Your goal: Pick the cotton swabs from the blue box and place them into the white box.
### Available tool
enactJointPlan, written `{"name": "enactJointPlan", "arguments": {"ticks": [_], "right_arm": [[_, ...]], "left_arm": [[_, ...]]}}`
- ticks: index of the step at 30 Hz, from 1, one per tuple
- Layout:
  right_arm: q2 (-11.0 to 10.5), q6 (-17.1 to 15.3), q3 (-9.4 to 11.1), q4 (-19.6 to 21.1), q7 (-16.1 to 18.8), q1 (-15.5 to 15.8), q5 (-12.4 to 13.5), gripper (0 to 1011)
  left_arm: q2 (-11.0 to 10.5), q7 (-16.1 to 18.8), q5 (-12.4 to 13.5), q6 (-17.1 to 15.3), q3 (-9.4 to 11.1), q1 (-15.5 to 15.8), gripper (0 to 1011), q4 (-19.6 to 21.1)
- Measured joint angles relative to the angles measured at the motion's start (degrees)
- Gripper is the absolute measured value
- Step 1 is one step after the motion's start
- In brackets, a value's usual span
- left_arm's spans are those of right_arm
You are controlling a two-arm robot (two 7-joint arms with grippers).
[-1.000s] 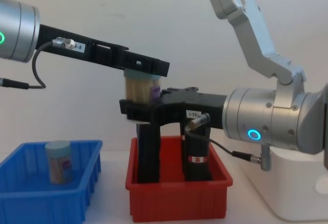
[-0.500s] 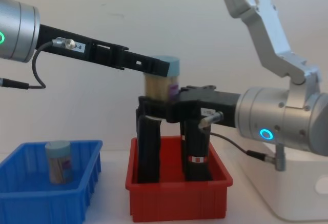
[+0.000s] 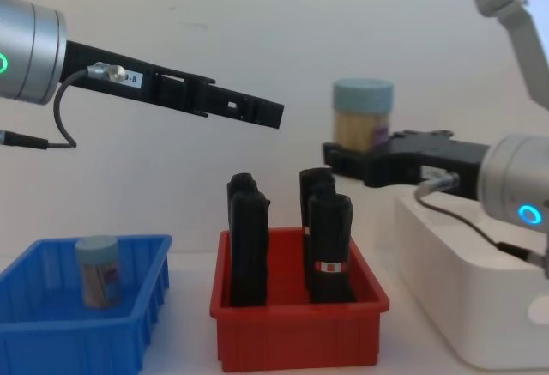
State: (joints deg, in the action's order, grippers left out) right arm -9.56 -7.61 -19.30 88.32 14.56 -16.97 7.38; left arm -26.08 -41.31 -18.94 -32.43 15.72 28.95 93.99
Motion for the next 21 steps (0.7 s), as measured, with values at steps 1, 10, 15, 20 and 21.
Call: {"name": "enactJointPlan", "arguments": {"ticks": [1,10,15,20,21], "right_arm": [[-0.25,-0.05,0.21,0.21,-0.43,0.17,0.14,642],[-2.99,-0.72,3.02,1.42,-5.94,1.65,1.71,642],[-4.04,-1.18,4.39,0.67,-8.36,1.73,2.28,642],[-4.81,-2.14,5.91,-2.26,-10.49,0.73,2.76,642],[-4.91,-2.44,6.22,-3.34,-10.87,0.29,2.84,642]], "left_arm": [[0.00,0.00,0.00,0.00,0.00,0.00,1004,0.00],[0.00,0.00,0.00,0.00,0.00,0.00,1004,0.00],[0.00,0.00,0.00,0.00,0.00,0.00,1004,0.00],[0.00,0.00,-0.01,0.00,0.00,0.00,1004,0.00],[0.00,0.00,-0.01,0.00,0.00,0.00,1004,0.00]]}}
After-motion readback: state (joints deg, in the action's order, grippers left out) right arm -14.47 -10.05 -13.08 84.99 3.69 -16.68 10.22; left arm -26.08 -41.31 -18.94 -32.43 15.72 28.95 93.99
